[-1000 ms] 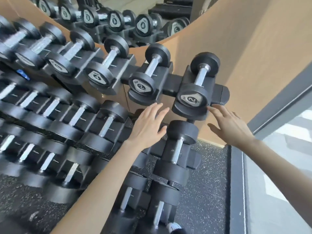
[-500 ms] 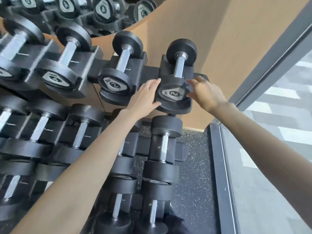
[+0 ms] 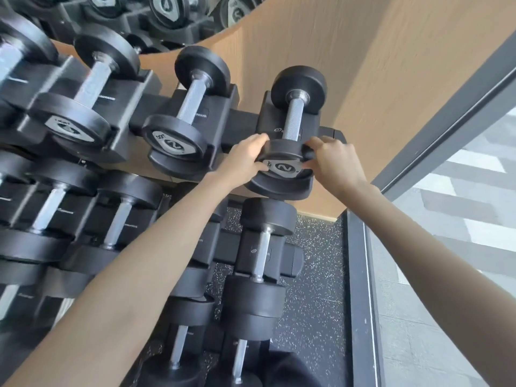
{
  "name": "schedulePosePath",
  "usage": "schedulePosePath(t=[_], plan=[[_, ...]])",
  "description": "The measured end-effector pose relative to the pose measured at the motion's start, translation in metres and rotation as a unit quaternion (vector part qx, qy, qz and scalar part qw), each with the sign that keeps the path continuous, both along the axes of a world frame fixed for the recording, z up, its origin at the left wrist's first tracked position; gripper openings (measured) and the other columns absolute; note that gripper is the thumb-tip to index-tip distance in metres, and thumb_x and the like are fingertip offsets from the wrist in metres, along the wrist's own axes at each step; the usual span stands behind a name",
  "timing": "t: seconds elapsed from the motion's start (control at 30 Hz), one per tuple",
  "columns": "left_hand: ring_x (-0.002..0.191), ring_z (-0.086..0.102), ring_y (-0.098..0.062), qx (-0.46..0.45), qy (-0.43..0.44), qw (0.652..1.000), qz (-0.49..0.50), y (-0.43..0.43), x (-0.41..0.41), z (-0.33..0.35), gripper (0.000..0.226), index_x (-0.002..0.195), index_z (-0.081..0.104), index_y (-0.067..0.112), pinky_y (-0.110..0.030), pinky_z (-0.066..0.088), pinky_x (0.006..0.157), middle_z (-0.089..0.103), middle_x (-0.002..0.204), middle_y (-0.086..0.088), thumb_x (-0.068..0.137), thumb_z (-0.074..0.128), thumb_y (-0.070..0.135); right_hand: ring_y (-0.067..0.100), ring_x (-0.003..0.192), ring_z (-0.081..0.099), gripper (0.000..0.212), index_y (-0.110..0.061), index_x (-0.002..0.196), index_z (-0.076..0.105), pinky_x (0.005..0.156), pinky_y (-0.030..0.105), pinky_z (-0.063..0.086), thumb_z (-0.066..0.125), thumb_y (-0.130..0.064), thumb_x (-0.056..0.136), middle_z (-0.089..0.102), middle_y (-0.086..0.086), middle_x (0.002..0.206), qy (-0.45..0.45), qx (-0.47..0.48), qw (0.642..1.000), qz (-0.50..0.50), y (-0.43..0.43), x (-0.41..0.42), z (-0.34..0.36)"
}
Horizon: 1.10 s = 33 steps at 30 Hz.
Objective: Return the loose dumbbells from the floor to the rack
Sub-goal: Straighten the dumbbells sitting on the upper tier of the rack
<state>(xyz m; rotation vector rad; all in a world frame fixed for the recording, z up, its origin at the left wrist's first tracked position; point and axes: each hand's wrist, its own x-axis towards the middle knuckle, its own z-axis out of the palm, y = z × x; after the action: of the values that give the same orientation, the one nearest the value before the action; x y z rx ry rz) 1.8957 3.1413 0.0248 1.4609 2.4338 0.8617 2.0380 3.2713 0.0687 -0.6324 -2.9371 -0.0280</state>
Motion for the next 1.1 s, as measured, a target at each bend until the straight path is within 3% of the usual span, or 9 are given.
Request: schedulePosePath(t=[0.23,0.37,0.47,0.6,0.7,0.8,0.9,0.97,1.1], plan=[[0.115,0.045,-0.03,-0.112,0.215,0.968,-0.063,0.009,0.004,0.042,0.045,0.124,0.046,0.004,-0.048,0.046,0.085,0.051,0.118,-0.014,0.086,0.067,0.016,0.035,0.097,0.06,0.034,-0.007,0.11,0.059,0.079,0.039,0.046,0.069,-0.013,0.078,0.067,0.015,0.108,0.099,-0.245,0.961,-0.078,0.002,0.012,-0.034],[0.107,0.047,-0.026,0.042,0.098,0.993,-0.052,0.019,0.02,0.026,0.042,0.119,0.058,0.007,-0.033,0.039,0.091,0.06,0.111,-0.01,0.081,0.072,0.021,0.033,0.099,0.061,0.035,-0.011,0.108,0.061,0.077,0.039,0.048,0.071,-0.028,0.079,0.064,0.007,0.113,0.014,-0.158,0.986,-0.049,0.021,0.022,-0.024],[0.104,0.056,-0.025,0.162,-0.029,0.986,0.002,0.014,0.024,0.002,0.043,0.114,0.063,0.007,-0.032,0.039,0.093,0.065,0.112,-0.007,0.074,0.077,0.014,0.032,0.103,0.06,0.054,-0.016,0.127,0.053,0.083,0.045,0.05,0.073,-0.025,0.078,0.057,0.009,0.123,0.061,-0.161,0.985,0.023,0.02,0.024,-0.008],[0.106,0.058,-0.018,0.117,-0.114,0.985,0.062,0.001,0.011,-0.021,0.058,0.122,0.053,0.006,-0.024,0.042,0.09,0.063,0.119,-0.005,0.072,0.08,0.011,0.035,0.104,0.056,0.048,-0.017,0.129,0.051,0.08,0.038,0.04,0.065,-0.017,0.083,0.058,0.012,0.117,0.077,-0.117,0.99,0.026,0.001,0.008,-0.005],[0.088,0.053,-0.015,0.053,-0.107,0.991,0.067,-0.001,0.001,-0.016,0.042,0.111,0.053,0.005,-0.021,0.034,0.07,0.06,0.098,0.001,0.077,0.076,0.009,0.035,0.103,0.056,0.042,-0.014,0.123,0.053,0.081,0.038,0.037,0.063,-0.011,0.082,0.057,0.012,0.115,0.096,-0.148,0.984,0.013,0.003,0.005,-0.009],[0.092,0.049,-0.021,-0.017,0.011,1.0,-0.005,0.005,0.003,0.008,0.037,0.112,0.049,0.005,-0.03,0.032,0.073,0.052,0.095,0.001,0.082,0.071,0.011,0.033,0.097,0.059,0.038,-0.008,0.115,0.052,0.085,0.047,0.047,0.063,-0.003,0.079,0.056,0.014,0.114,0.145,-0.241,0.96,-0.01,0.013,0.014,-0.029],[0.105,0.049,-0.03,-0.039,0.116,0.991,-0.048,0.012,0.006,0.024,0.048,0.121,0.049,0.003,-0.034,0.035,0.082,0.055,0.112,-0.014,0.082,0.072,0.015,0.021,0.089,0.057,0.038,-0.003,0.114,0.048,0.082,0.023,0.048,0.061,0.006,0.08,0.054,0.017,0.116,0.178,-0.356,0.916,-0.055,0.012,0.02,-0.045],[0.104,0.05,-0.03,-0.039,0.115,0.992,-0.028,0.011,0.007,0.024,0.048,0.121,0.05,0.004,-0.033,0.034,0.08,0.056,0.112,-0.014,0.081,0.073,0.017,0.018,0.087,0.056,0.039,-0.004,0.115,0.048,0.079,0.019,0.046,0.063,0.006,0.08,0.054,0.015,0.116,0.181,-0.362,0.913,-0.053,0.012,0.019,-0.047],[0.102,0.055,-0.029,0.008,0.023,0.999,0.044,-0.002,0.005,0.012,0.042,0.118,0.054,0.006,-0.033,0.038,0.081,0.059,0.11,-0.012,0.081,0.073,0.014,0.025,0.088,0.06,0.038,-0.007,0.112,0.05,0.086,0.04,0.05,0.067,-0.001,0.078,0.055,0.01,0.111,0.152,-0.306,0.94,0.01,0.013,0.01,-0.036]])
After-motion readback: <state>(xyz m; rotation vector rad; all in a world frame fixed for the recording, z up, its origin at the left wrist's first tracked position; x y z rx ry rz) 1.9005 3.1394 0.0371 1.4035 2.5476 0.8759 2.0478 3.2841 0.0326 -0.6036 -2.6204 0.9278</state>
